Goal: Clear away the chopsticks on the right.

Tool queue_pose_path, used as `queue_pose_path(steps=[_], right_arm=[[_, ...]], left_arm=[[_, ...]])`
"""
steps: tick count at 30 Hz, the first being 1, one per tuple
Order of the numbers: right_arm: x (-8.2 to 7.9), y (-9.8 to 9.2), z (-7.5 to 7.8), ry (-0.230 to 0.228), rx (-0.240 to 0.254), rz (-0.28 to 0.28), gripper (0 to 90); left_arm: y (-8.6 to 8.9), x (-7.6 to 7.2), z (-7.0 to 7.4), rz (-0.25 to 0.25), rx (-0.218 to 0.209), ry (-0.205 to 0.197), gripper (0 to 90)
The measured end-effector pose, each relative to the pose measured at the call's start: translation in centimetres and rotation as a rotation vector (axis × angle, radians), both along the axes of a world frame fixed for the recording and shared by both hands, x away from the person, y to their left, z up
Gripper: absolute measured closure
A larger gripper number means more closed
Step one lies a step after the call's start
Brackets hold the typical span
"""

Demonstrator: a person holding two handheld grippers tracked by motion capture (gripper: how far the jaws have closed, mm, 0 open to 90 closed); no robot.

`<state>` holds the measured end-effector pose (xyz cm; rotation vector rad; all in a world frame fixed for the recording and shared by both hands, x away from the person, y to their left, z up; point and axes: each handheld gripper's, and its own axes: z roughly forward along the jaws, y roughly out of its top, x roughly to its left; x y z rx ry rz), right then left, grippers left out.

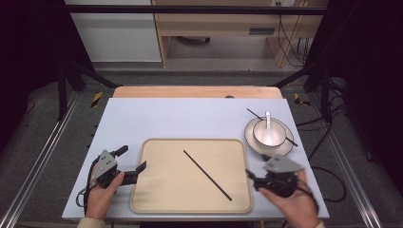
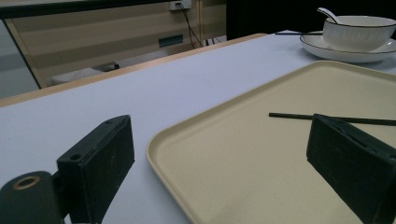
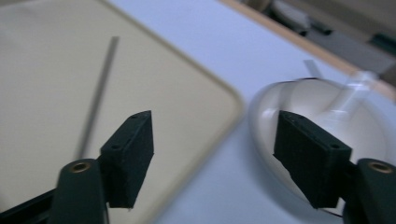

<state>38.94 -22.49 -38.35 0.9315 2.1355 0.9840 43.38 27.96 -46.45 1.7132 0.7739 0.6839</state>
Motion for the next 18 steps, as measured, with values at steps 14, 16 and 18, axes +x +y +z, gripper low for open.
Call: queue_pose_path(steps=[14,16,18], right_arm=[[11.1,-14.2,-3.7,0.132,0.009,-0.18,66.5],[12.3,-13.9,-4.8,0.161,0.001,-0.165,67.2],[13.1,-13.5,-5.6,0.181,-0.008,-0.154,67.7]], left_arm=[[-0.2,0.1,-0.3,0.001,0.014,0.012,7.4],[-0.2,0.1,-0.3,0.001,0.014,0.014,7.4],[-0.2,0.1,-0.4,0.0,0.014,0.016,7.4]])
